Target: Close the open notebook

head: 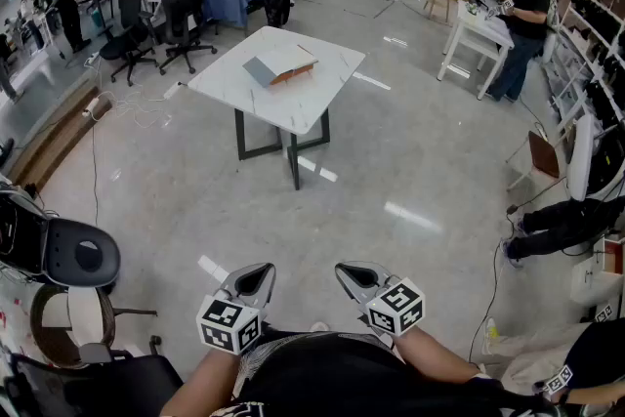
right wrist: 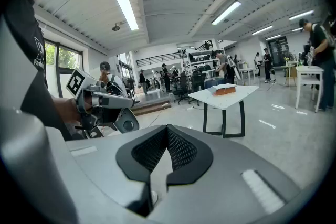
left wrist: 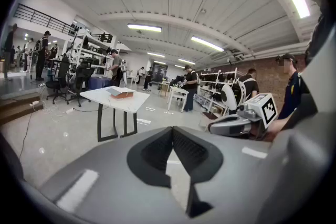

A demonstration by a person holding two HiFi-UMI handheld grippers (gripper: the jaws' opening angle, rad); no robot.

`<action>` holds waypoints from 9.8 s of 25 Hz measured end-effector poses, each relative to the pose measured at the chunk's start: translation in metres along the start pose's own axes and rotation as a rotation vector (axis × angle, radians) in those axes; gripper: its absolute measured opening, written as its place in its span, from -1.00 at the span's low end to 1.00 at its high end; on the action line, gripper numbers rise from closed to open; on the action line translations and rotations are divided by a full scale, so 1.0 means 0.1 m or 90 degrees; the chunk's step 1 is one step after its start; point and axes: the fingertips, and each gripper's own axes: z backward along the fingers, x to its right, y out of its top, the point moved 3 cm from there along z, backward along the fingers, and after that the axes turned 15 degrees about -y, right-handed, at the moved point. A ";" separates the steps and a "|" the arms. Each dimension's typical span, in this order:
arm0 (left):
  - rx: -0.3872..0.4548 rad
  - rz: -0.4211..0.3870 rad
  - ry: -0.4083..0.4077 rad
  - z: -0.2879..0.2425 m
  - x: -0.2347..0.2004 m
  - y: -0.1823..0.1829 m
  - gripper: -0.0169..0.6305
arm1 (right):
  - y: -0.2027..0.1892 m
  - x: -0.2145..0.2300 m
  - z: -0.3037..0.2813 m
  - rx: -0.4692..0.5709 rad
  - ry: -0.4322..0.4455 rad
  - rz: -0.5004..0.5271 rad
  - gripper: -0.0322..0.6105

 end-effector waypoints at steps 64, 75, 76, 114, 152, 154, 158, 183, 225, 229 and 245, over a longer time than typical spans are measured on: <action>-0.040 0.046 -0.020 -1.00 -1.16 0.51 -0.77 | 0.34 0.67 -1.22 -0.073 0.022 -0.049 -0.91; -0.032 0.012 -0.050 -1.24 -2.22 1.27 -0.77 | 1.09 0.88 -2.27 -0.052 -0.007 -0.043 -0.91; -0.032 0.011 -0.052 -1.24 -2.32 1.32 -0.77 | 1.13 0.86 -2.35 -0.053 -0.007 -0.042 -0.91; -0.037 0.048 -0.029 -1.91 -4.20 1.83 -0.77 | 1.88 1.42 -4.39 -0.071 0.035 -0.011 -0.91; -0.046 0.049 0.046 -3.12 -5.56 2.82 -0.77 | 2.73 2.60 -6.06 -0.062 0.111 0.036 -0.91; -0.051 0.043 0.034 -3.10 -5.63 2.84 -0.77 | 2.73 2.55 -6.11 -0.063 0.100 0.038 -0.91; -0.065 0.042 0.016 -3.04 -5.74 2.80 -0.77 | 2.75 2.46 -6.19 -0.062 0.083 0.031 -0.91; -0.066 0.058 0.000 -2.80 -5.98 2.61 -0.77 | 2.68 2.16 -6.38 -0.069 0.056 0.061 -0.80; -0.009 0.159 0.152 -1.93 -6.09 2.15 -0.77 | 1.72 2.20 -7.47 -0.194 0.073 0.592 -0.80; -0.002 0.167 0.163 -1.85 -6.08 2.12 -0.77 | 1.69 2.23 -7.58 -0.193 0.064 0.678 -0.80; 0.016 0.187 0.193 -1.62 -6.12 2.01 -0.77 | 1.55 2.24 -7.76 -0.185 0.056 0.895 -0.65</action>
